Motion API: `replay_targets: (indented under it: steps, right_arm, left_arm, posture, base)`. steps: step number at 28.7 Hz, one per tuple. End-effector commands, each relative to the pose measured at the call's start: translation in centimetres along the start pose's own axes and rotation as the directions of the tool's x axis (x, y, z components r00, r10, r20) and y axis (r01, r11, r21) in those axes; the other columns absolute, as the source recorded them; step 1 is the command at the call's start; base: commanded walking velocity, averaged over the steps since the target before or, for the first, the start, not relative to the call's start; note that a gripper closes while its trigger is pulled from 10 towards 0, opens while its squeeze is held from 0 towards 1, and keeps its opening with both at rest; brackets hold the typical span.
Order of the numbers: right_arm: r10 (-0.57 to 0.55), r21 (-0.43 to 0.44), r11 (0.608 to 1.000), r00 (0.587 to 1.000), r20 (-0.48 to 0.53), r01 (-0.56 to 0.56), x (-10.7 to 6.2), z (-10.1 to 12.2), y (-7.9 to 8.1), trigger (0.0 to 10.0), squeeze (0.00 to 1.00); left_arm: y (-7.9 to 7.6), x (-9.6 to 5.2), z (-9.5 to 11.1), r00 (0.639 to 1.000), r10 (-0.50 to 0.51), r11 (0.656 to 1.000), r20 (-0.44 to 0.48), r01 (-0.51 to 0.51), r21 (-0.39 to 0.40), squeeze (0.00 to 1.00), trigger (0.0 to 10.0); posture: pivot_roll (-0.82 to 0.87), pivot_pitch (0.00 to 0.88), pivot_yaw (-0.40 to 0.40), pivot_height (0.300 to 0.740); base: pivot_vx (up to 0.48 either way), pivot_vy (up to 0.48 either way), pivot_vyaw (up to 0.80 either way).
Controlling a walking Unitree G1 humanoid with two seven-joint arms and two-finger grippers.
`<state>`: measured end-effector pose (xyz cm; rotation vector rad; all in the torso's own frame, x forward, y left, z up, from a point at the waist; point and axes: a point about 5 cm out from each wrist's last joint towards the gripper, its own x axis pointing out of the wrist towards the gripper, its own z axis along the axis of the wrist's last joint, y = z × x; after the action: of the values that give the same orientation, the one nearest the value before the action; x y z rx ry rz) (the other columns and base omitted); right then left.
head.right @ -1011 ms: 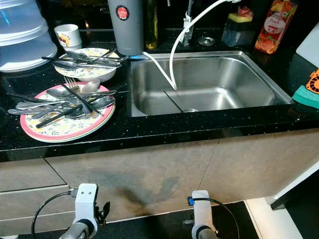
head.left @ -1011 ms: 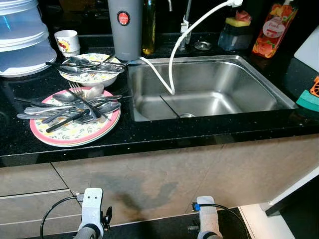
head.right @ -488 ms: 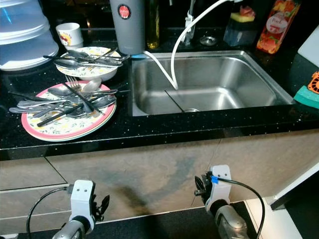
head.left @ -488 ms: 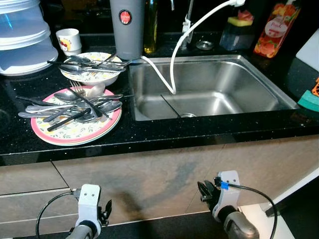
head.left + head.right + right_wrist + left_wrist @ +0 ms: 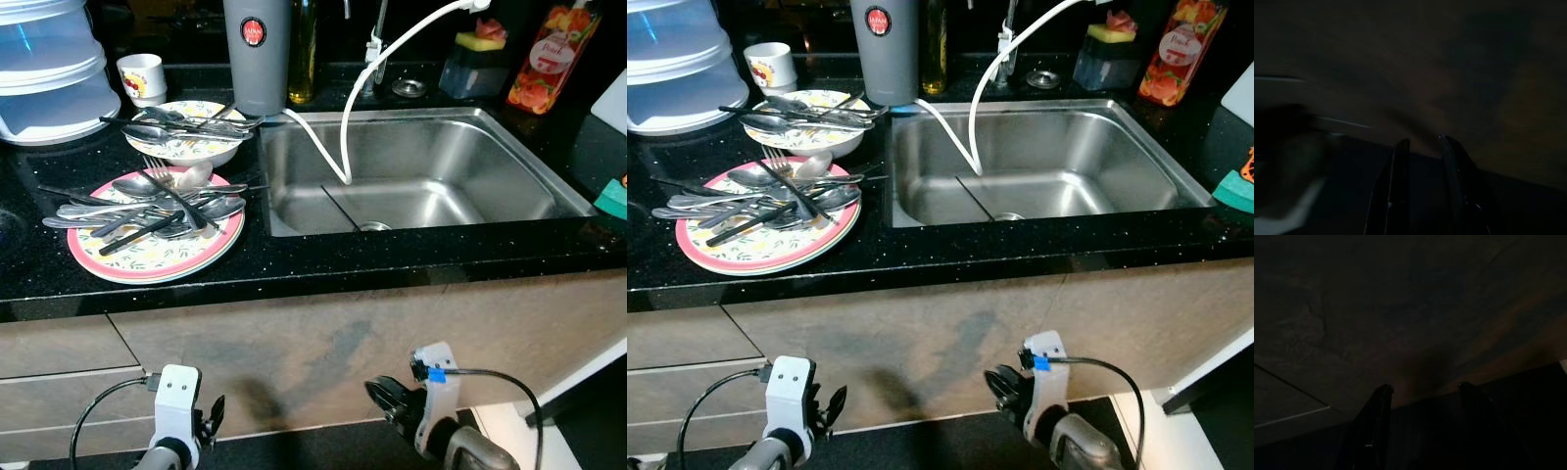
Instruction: Kitchen organization
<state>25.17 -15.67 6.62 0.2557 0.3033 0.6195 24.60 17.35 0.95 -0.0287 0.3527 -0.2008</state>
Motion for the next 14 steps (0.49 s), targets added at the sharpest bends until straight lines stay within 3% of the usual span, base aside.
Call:
replay_targets:
  steps: [1, 2, 4, 7, 9, 10, 11, 13, 14]
  right_arm:
    - [0.086, 0.037, 0.996, 0.996, -0.011, -0.085, 0.0, 0.2, 1.0, 10.0, 0.00]
    - [0.204, 0.029, 0.979, 0.979, -0.017, -0.204, 0.3, 1.0, 2.6, 10.0, 0.00]
    - [0.321, 0.085, 0.943, 0.947, 0.019, -0.321, 0.7, 2.1, 4.5, 10.0, 0.00]
    - [0.387, 0.097, 0.916, 0.921, 0.034, -0.388, 0.8, 3.1, 5.9, 10.0, 0.00]
    - [0.371, 0.082, 0.925, 0.928, 0.023, -0.372, 0.9, 3.1, 5.9, 10.0, 0.00]
    - [0.174, 0.031, 0.985, 0.982, -0.068, -0.172, 1.5, 1.8, 3.7, 10.0, 0.00]
    - [0.070, -0.010, 0.997, 0.990, -0.119, -0.072, 1.5, 1.1, 2.5, 10.0, 0.00]
    - [-0.187, -0.160, 0.975, 0.960, -0.211, 0.154, 1.0, -0.6, -0.2, 10.0, 0.00]
    - [-0.187, -0.160, 0.975, 0.960, -0.211, 0.154, 1.0, -0.6, -0.2, 10.0, 0.00]
  left_arm:
    - [0.2, -0.5, -0.6, 0.999, -0.012, 1.000, -0.035, 0.013, 0.008, 0.00, 10.0]
    - [0.2, -0.5, -0.4, 0.999, -0.025, 1.000, -0.034, 0.025, 0.007, 0.00, 10.0]
    - [0.1, -0.5, -0.3, 0.999, -0.041, 0.999, -0.035, 0.041, 0.005, 0.00, 10.0]
    - [0.0, -0.5, -0.2, 0.998, -0.041, 0.999, -0.037, 0.042, 0.008, 0.00, 10.0]
    - [0.0, -0.6, -0.2, 0.999, -0.037, 0.999, -0.040, 0.037, 0.010, 0.00, 10.0]
    - [0.2, -0.7, -0.2, 0.999, -0.012, 1.000, -0.050, 0.014, 0.023, 0.00, 10.0]
    - [0.4, -0.8, -0.2, 0.998, 0.003, 0.999, -0.059, -0.001, 0.032, 0.00, 10.0]
    - [0.9, -1.0, -0.3, 0.997, 0.041, 0.998, -0.069, -0.037, 0.051, 0.00, 10.0]
    - [0.9, -1.0, -0.3, 0.997, 0.041, 0.998, -0.069, -0.037, 0.051, 0.00, 10.0]
  posture:
    - [-0.02, 0.172, -0.009, 0.740]
    - [-0.02, 0.172, -0.008, 0.740]
    - [-0.02, 0.173, -0.011, 0.740]
    - [-0.01, 0.177, -0.013, 0.740]
    - [-0.01, 0.181, -0.015, 0.740]
    - [-0.01, 0.182, -0.015, 0.740]
    - [-0.01, 0.182, -0.015, 0.740]
    - [-0.01, 0.185, -0.014, 0.740]
    - [-0.01, 0.185, -0.014, 0.740]
  base:
    - [0.000, 0.000, 0.00]
    - [0.000, 0.000, 0.00]
    - [0.000, 0.000, 0.00]
    - [0.000, 0.000, 0.00]
    - [0.000, 0.000, 0.00]
    - [0.000, 0.000, 0.00]
    - [0.000, 0.000, 0.00]
    - [0.000, 0.000, 0.00]
    - [0.000, 0.000, 0.00]
